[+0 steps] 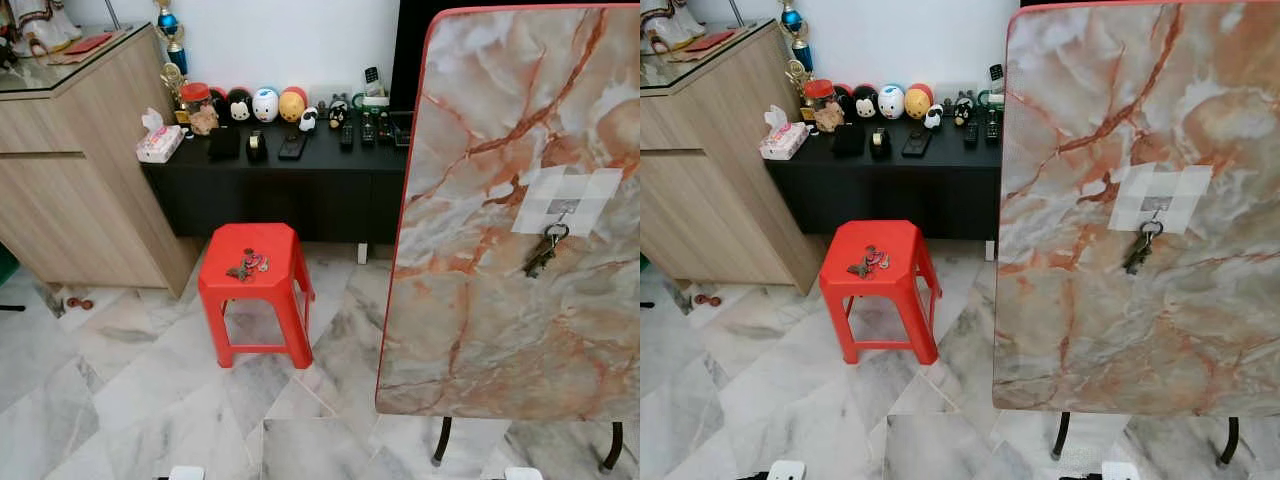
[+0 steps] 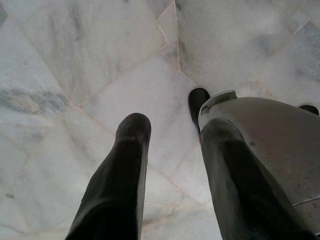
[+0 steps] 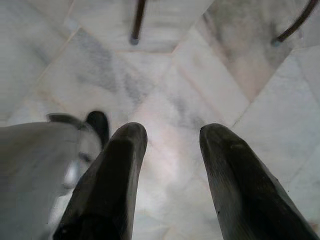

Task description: Hang keys on a hook

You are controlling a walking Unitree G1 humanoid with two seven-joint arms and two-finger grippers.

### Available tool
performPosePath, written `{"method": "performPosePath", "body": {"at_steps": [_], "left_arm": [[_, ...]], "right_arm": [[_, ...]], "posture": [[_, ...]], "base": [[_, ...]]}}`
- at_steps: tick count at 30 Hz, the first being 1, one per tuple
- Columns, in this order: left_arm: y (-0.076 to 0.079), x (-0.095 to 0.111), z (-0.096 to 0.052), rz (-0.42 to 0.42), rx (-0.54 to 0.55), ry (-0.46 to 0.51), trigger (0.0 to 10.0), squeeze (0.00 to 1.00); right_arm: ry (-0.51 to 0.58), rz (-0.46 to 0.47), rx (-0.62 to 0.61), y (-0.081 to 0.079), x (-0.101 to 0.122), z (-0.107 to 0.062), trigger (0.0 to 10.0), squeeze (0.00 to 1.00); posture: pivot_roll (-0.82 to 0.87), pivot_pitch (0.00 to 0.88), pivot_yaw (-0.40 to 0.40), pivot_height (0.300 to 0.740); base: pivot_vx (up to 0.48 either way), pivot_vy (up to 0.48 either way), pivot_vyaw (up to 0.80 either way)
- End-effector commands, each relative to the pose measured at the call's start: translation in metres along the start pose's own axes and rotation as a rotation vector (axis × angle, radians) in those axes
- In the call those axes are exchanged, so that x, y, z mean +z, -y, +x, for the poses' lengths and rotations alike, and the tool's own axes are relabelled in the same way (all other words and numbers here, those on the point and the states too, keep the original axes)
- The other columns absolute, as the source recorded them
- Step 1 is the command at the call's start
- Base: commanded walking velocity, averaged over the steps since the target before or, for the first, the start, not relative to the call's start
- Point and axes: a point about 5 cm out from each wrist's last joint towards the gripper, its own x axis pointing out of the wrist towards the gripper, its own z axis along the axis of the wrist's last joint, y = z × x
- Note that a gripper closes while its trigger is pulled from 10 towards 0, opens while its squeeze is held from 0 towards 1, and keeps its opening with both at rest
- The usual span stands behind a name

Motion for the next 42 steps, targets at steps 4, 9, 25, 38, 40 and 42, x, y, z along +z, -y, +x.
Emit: {"method": "performPosePath", "body": {"at_steps": [4, 9, 25, 38, 40, 42], "left_arm": [[-0.004, 0.002, 0.0, -0.013, 0.016, 0.008, 10.0, 0.0], [-0.005, 0.003, 0.0, -0.034, 0.03, 0.009, 10.0, 0.0], [-0.006, 0.007, 0.001, -0.042, 0.025, 0.014, 10.0, 0.0], [-0.006, 0.007, 0.001, -0.044, 0.025, 0.014, 10.0, 0.0], [-0.007, 0.007, 0.001, -0.043, 0.023, 0.013, 10.0, 0.0], [-0.007, 0.007, 0.001, -0.043, 0.023, 0.013, 10.0, 0.0]], "right_arm": [[0.009, -0.015, 0.041, -0.027, 0.005, 0.0, 10.0, 0.0], [0.02, -0.024, 0.05, -0.032, 0.007, -0.001, 10.0, 0.0], [0.025, -0.034, 0.016, -0.002, 0.001, 0.0, 10.0, 0.0], [0.023, -0.043, 0.019, -0.001, 0.001, 0.0, 10.0, 0.0], [0.024, -0.044, 0.021, 0.0, 0.001, 0.0, 10.0, 0.0], [0.025, -0.044, 0.021, 0.0, 0.001, 0.0, 10.0, 0.0]], "posture": [[-0.12, 0.0, 0.028, 0.74], [-0.11, 0.0, 0.032, 0.74], [-0.12, 0.0, 0.038, 0.74], [-0.11, 0.0, 0.032, 0.74], [-0.11, 0.0, 0.031, 0.74], [-0.11, 0.0, 0.031, 0.74]], "base": [[0.0, 0.285, 0.0], [0.0, 0.309, 0.0], [0.0, 0.312, 0.0], [0.0, 0.324, 0.0], [0.0, 0.326, 0.0], [0.0, 0.328, 0.0]]}}
